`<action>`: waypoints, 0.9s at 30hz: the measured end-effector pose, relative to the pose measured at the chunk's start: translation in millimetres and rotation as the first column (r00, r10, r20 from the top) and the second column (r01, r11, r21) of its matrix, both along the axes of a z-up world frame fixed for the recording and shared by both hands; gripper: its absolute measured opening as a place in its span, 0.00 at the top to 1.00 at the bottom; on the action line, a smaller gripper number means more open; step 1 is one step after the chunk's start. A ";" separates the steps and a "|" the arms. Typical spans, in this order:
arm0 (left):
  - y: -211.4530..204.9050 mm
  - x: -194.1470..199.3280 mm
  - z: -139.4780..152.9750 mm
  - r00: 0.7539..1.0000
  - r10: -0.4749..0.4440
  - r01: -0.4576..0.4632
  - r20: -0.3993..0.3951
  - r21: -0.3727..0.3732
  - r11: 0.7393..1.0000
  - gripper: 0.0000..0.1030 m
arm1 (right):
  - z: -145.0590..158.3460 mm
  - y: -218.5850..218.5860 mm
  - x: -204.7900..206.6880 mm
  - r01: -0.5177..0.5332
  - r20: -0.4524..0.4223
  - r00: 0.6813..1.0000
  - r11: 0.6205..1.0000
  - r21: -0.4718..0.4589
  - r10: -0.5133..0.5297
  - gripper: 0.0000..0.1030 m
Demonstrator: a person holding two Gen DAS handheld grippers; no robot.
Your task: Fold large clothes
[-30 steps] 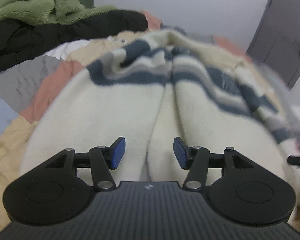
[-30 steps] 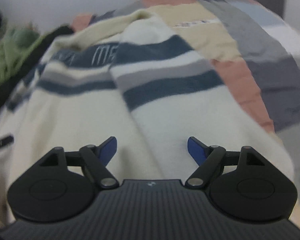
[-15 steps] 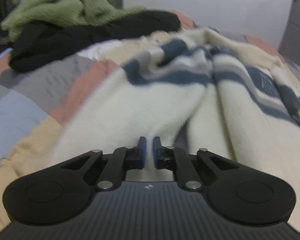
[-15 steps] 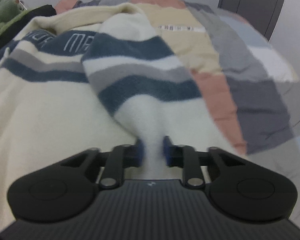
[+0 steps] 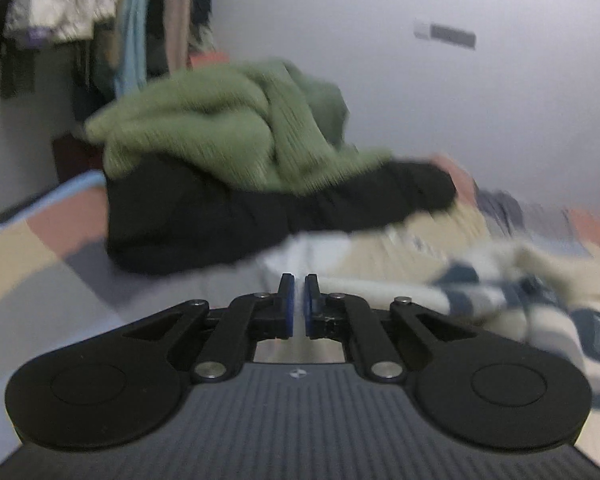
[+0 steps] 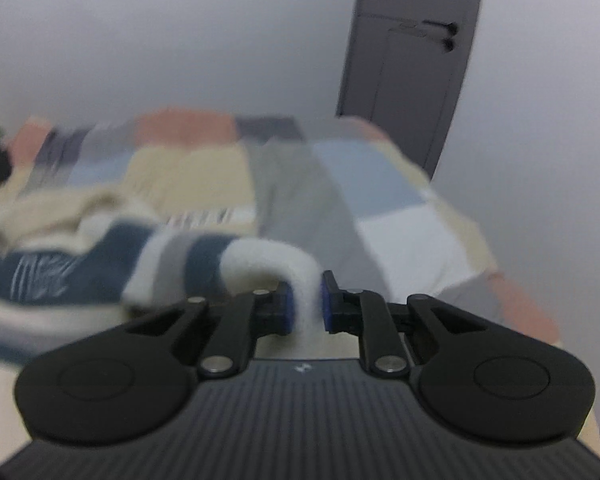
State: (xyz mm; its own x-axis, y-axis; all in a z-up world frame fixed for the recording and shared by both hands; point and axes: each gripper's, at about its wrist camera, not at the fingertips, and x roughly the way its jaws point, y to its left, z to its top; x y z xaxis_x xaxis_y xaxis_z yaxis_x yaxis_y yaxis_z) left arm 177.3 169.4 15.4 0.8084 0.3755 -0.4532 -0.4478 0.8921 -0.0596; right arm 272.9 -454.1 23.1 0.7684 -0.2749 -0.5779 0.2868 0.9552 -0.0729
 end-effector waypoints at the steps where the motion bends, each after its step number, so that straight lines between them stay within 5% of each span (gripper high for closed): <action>1: 3.9 3.9 2.6 1.000 0.021 -0.021 0.013 0.034 0.999 0.96 | 3.6 -5.5 5.2 0.010 0.012 1.000 1.000 -0.003 -0.009 0.84; 4: 18.8 15.4 -0.5 0.995 0.098 -0.102 0.035 0.140 0.985 0.99 | -0.7 -13.7 22.4 0.027 0.028 0.999 0.999 -0.029 -0.027 0.84; 12: 27.6 53.0 -64.4 0.980 -0.029 0.028 -0.195 -0.008 1.000 0.99 | -99.8 -19.8 44.1 0.091 -0.084 0.992 0.995 -0.029 -0.093 0.83; 18: 20.4 48.8 -66.8 0.975 -0.064 0.055 -0.214 -0.051 0.997 0.98 | -118.4 -20.4 32.6 0.135 -0.098 0.987 0.986 0.095 -0.126 0.80; 20: 18.7 40.5 -61.5 0.975 -0.080 0.065 -0.208 -0.078 0.995 0.98 | -109.6 -17.1 26.8 0.147 -0.091 0.986 0.982 0.121 -0.136 0.73; 22: 13.5 26.6 -53.7 0.977 -0.091 0.073 -0.193 -0.096 0.993 0.96 | -99.5 -14.1 14.6 0.151 -0.071 0.987 0.973 0.175 -0.141 0.53; 24: 3.5 9.8 -43.8 0.981 -0.098 0.081 -0.167 -0.109 0.991 0.83 | -88.4 -11.5 2.3 0.142 -0.037 0.990 0.960 0.242 -0.137 0.33; 27: -10.5 -20.0 -25.9 0.989 -0.127 0.114 -0.071 -0.168 0.979 0.58 | -69.1 3.3 -16.0 0.097 0.008 0.995 0.949 0.299 -0.104 0.33</action>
State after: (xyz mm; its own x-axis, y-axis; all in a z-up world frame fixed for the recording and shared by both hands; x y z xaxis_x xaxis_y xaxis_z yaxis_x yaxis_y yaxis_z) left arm 157.3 158.9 -10.5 0.8013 0.1932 -0.5662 -0.3471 0.9210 -0.1768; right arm 256.9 -450.8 -46.0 0.7600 -0.1689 -0.6276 0.3803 0.8986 0.2186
